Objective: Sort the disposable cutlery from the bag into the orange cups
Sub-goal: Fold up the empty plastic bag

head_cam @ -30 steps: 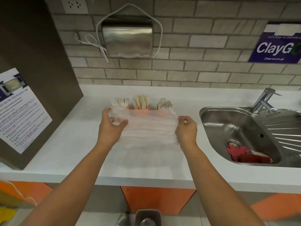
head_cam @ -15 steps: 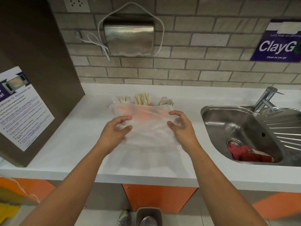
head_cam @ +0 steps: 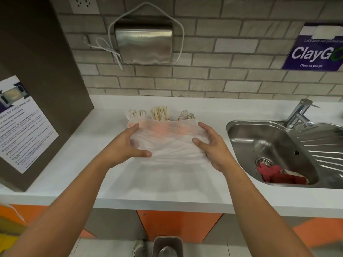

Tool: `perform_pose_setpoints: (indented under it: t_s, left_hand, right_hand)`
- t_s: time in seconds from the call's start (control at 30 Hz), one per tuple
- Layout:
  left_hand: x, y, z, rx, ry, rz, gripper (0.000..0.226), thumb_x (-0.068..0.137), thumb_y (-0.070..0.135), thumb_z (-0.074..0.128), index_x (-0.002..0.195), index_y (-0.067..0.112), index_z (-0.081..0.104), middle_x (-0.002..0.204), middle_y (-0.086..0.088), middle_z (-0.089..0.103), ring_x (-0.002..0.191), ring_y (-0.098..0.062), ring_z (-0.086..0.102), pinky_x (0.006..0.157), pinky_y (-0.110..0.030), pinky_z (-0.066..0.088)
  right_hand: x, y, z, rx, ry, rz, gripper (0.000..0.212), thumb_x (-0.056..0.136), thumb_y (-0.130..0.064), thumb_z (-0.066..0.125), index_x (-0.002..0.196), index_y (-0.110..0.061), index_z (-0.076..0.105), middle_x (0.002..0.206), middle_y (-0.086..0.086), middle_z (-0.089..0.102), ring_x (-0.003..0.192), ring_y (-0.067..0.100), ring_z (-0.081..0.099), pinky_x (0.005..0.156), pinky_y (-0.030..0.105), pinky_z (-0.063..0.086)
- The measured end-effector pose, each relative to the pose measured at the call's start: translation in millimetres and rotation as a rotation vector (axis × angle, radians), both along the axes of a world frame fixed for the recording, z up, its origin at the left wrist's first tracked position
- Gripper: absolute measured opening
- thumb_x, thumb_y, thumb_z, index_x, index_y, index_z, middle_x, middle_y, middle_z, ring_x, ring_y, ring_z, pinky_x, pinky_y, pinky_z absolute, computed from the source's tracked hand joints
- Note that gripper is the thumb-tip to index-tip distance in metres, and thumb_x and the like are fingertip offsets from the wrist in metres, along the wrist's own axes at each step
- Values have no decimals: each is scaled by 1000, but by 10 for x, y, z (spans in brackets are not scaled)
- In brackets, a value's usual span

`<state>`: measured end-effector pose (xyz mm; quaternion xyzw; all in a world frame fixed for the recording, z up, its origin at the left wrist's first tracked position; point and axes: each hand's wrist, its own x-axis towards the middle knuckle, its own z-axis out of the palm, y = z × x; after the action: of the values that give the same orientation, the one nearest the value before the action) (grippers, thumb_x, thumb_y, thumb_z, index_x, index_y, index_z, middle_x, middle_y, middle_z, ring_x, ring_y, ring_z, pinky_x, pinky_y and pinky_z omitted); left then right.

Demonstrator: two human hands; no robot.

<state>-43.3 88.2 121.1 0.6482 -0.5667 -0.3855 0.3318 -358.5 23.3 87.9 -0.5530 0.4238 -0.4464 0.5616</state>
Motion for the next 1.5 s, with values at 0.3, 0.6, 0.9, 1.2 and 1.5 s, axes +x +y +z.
perform_pose_setpoints:
  t_s: [0.3,0.6,0.9,1.2,1.5]
  left_hand:
    - [67,-124,218,-78,-576,-117,110,65,38,98,158,24,41,120,5,55,85,-10,56,71,-20,44]
    - [124,-210,300,-70,-709,-72,32,75,39,91,85,11,79,88,-11,60,78,-22,54,67,-35,46]
    - [-131,-134,356,186,-372,-256,55,69,62,87,116,39,69,128,21,57,122,-8,55,105,-33,46]
    - [-827,-240,0,-91,191,-47,13,91,21,80,100,11,78,89,-7,78,76,-16,70,75,-31,53]
    - [-1086,-243,-106,-130,455,148,20,102,30,65,115,19,75,110,-8,79,102,-25,76,94,-49,60]
  right_hand:
    - [-166,-128,235,-223,733,229,71,86,-16,81,148,-30,50,118,-3,61,68,11,62,65,8,42]
    - [-197,-200,218,-274,745,51,13,98,-14,65,100,-20,76,101,5,56,74,19,74,64,15,48]
    - [-20,-195,465,5,51,45,15,108,-17,47,96,-12,54,101,7,66,92,23,66,81,44,62]
    - [310,-232,764,-75,63,-54,59,90,-59,66,139,-34,46,120,3,63,104,22,70,89,40,59]
    - [665,146,159,124,29,112,31,105,-35,54,128,-19,67,112,3,77,103,21,74,86,37,59]
